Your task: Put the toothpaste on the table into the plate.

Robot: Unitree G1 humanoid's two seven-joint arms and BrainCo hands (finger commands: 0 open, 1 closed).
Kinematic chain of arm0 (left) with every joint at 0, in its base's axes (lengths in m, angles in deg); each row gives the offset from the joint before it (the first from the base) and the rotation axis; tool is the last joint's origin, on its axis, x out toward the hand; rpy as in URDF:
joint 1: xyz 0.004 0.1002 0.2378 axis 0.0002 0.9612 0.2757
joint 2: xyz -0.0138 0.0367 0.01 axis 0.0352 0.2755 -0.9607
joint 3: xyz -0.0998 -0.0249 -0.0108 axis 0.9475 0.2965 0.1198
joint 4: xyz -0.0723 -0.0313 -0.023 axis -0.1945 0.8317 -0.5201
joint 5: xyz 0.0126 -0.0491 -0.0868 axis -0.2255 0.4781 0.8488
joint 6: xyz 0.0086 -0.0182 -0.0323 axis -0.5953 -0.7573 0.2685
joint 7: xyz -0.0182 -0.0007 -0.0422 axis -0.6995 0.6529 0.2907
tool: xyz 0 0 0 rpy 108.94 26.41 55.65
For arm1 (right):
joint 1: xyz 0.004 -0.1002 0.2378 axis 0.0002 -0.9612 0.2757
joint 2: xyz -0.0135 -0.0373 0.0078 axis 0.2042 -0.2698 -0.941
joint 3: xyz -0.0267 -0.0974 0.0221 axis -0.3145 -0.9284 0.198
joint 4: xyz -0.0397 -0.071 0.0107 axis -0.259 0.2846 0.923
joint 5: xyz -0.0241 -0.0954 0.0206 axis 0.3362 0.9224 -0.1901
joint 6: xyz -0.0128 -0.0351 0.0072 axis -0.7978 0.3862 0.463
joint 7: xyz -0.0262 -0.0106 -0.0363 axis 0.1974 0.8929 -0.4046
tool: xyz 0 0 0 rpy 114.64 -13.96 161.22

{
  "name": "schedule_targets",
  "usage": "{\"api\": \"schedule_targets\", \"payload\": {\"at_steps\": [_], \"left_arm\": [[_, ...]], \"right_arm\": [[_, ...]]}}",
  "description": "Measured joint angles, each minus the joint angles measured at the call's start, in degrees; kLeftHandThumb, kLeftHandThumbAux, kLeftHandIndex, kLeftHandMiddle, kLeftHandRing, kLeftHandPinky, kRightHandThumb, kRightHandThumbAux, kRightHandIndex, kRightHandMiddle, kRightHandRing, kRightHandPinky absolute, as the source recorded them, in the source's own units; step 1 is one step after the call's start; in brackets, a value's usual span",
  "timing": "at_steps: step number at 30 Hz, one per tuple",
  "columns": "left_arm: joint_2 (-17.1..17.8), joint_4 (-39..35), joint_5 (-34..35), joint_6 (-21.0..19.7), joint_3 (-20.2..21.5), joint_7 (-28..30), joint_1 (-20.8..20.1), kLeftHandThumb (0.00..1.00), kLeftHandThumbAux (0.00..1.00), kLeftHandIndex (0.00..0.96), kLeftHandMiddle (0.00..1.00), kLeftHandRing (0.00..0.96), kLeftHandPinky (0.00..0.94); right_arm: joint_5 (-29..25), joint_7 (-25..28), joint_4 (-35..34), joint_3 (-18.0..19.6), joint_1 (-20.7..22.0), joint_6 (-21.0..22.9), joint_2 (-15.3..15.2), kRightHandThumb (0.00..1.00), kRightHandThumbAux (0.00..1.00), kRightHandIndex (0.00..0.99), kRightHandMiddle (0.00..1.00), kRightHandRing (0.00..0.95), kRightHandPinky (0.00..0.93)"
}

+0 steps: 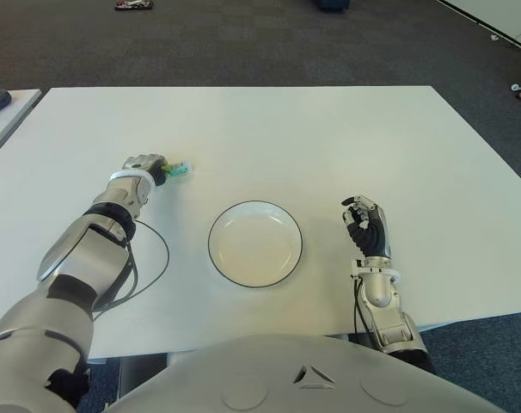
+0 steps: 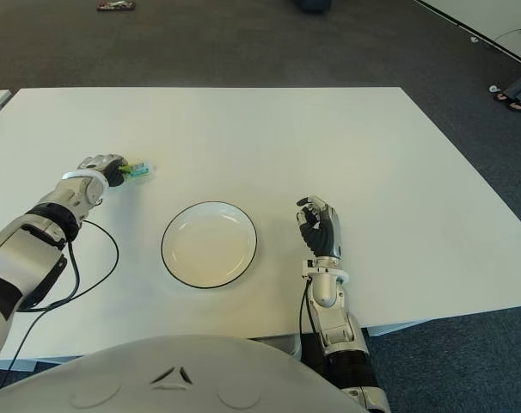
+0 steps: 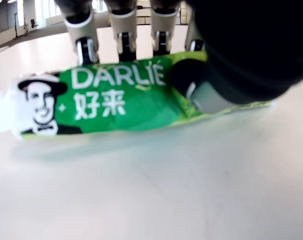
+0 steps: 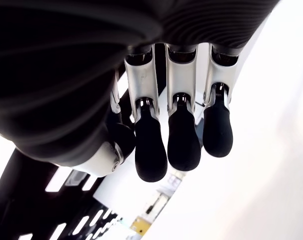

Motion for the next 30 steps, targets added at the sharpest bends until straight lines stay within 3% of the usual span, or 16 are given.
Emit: {"api": "schedule_targets", "payload": {"at_steps": [8, 15, 30], "left_arm": [[-0.1, 0.0, -2.0, -0.8, -2.1, 0.0, -0.5, 0.729, 0.684, 0.431, 0.457, 0.451, 0.437], [-0.7, 0.0, -3.0, -2.1, -2.4, 0.0, -0.8, 0.723, 0.688, 0.432, 0.491, 0.493, 0.513], [-1.1, 0.2, -4.1, -2.9, -2.4, -1.1, -0.8, 0.722, 0.692, 0.432, 0.509, 0.522, 0.527]], "right_arm": [[-0.3, 1.0, -0.9, 0.2, -0.3, 0.6, 0.0, 0.700, 0.732, 0.431, 0.702, 0.684, 0.616], [-0.2, 1.0, -0.9, 0.2, -0.3, 0.7, 0.0, 0.700, 0.732, 0.431, 0.691, 0.675, 0.620], [0.3, 0.5, 0.0, 0.2, 0.1, 0.8, 0.0, 0.699, 0.731, 0.432, 0.703, 0.688, 0.643]]}}
